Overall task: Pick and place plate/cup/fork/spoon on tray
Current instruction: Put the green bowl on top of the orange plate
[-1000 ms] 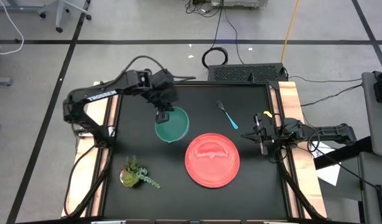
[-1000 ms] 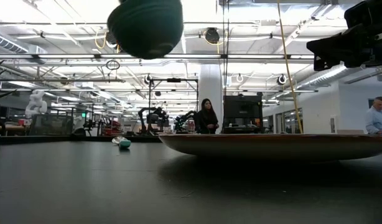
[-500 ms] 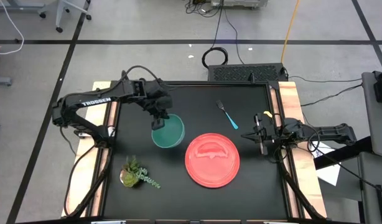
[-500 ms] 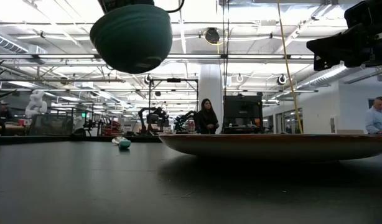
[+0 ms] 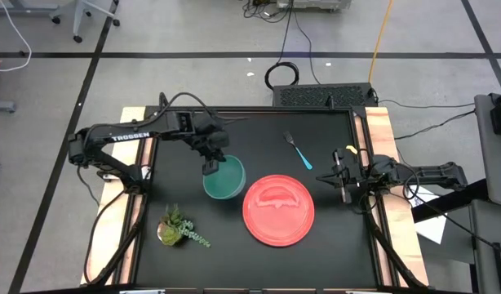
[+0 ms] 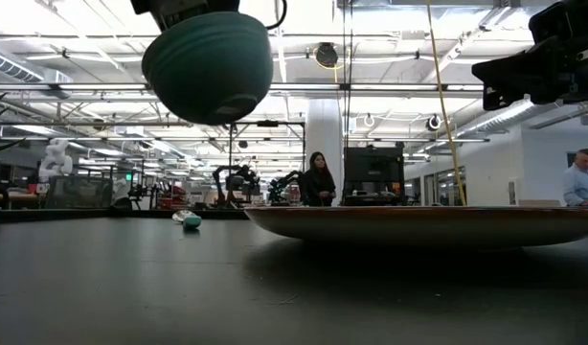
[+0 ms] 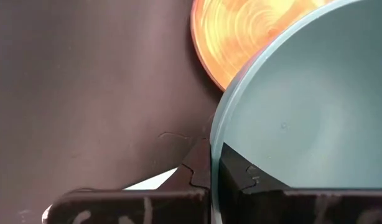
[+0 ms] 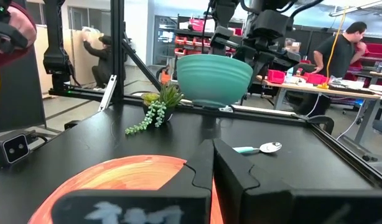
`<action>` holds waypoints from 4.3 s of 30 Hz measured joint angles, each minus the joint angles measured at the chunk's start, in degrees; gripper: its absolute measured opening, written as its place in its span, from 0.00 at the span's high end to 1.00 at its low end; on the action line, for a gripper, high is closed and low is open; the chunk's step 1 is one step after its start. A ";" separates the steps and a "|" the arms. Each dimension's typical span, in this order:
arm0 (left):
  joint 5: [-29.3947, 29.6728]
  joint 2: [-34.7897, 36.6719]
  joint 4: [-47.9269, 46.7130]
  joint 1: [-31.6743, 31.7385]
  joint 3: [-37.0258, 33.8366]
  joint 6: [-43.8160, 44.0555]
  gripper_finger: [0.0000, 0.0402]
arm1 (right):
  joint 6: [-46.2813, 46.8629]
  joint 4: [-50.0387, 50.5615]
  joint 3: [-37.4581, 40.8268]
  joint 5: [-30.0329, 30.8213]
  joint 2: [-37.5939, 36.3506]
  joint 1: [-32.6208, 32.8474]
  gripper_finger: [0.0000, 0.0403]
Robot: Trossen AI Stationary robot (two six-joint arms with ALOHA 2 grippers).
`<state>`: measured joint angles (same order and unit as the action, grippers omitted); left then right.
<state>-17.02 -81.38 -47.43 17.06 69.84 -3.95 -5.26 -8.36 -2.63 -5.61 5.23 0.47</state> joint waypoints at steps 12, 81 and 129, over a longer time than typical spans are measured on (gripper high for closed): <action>-1.51 -0.03 12.14 -6.98 0.00 -1.27 0.99 | -0.09 -0.04 0.00 0.00 0.00 0.00 1.00; 0.33 -47.85 -9.62 -10.63 48.00 -4.30 0.99 | 0.04 -0.20 0.00 0.01 0.87 0.00 1.00; 7.06 -49.80 -12.42 -15.65 47.38 0.04 0.99 | 0.10 0.02 0.00 0.01 0.90 0.00 1.00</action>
<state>-9.95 -131.17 -59.84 1.41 117.23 -3.90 -5.15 -8.34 -2.63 -5.60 6.13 0.47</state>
